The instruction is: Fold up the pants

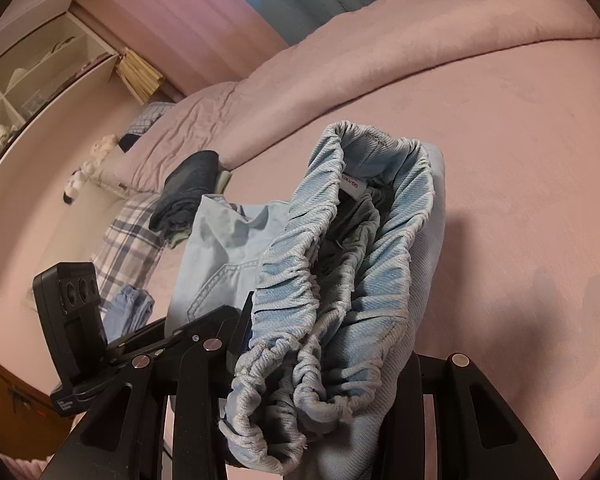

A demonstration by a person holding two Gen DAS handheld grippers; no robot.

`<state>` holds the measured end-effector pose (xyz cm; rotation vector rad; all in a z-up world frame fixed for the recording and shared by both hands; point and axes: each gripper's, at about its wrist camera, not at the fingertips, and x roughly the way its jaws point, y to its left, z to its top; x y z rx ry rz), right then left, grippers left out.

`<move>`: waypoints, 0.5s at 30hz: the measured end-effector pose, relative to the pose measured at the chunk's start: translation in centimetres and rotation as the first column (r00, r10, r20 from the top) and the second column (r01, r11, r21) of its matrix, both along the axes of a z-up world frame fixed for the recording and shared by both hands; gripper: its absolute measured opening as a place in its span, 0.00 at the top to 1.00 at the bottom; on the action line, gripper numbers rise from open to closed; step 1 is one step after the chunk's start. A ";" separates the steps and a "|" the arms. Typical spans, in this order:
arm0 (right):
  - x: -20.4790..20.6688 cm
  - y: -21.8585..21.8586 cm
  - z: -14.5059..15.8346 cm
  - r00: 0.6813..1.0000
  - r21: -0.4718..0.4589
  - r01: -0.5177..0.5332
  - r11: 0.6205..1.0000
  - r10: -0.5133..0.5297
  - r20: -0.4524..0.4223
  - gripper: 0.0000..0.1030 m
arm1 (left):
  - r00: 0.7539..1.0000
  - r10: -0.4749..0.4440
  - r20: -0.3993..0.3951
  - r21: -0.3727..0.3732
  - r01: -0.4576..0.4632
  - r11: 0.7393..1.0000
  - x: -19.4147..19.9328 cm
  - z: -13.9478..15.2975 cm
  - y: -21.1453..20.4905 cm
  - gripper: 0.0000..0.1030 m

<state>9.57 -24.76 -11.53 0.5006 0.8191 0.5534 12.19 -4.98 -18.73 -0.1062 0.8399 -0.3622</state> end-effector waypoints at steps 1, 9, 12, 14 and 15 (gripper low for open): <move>0.3 0.1 0.1 1.000 0.001 0.000 1.000 0.000 0.001 0.61 | 1.000 0.002 0.001 0.000 -0.002 1.000 0.2 0.1 0.1 0.74; 1.8 0.5 1.0 0.999 -0.005 -0.012 1.000 0.012 0.030 0.61 | 1.000 0.010 0.026 0.007 -0.011 1.000 1.5 1.3 1.2 0.74; 2.2 0.7 1.3 0.999 -0.008 -0.013 1.000 0.014 0.043 0.61 | 0.999 0.015 0.039 0.009 -0.015 1.000 2.1 1.7 1.4 0.74; 2.6 0.9 1.6 0.999 -0.007 -0.014 1.000 0.014 0.049 0.61 | 0.999 0.016 0.044 0.011 -0.017 1.000 2.7 1.8 1.5 0.74; 2.8 1.0 1.7 0.999 -0.007 -0.014 1.000 0.015 0.051 0.61 | 0.999 0.017 0.046 0.012 -0.018 1.000 2.8 1.9 1.6 0.74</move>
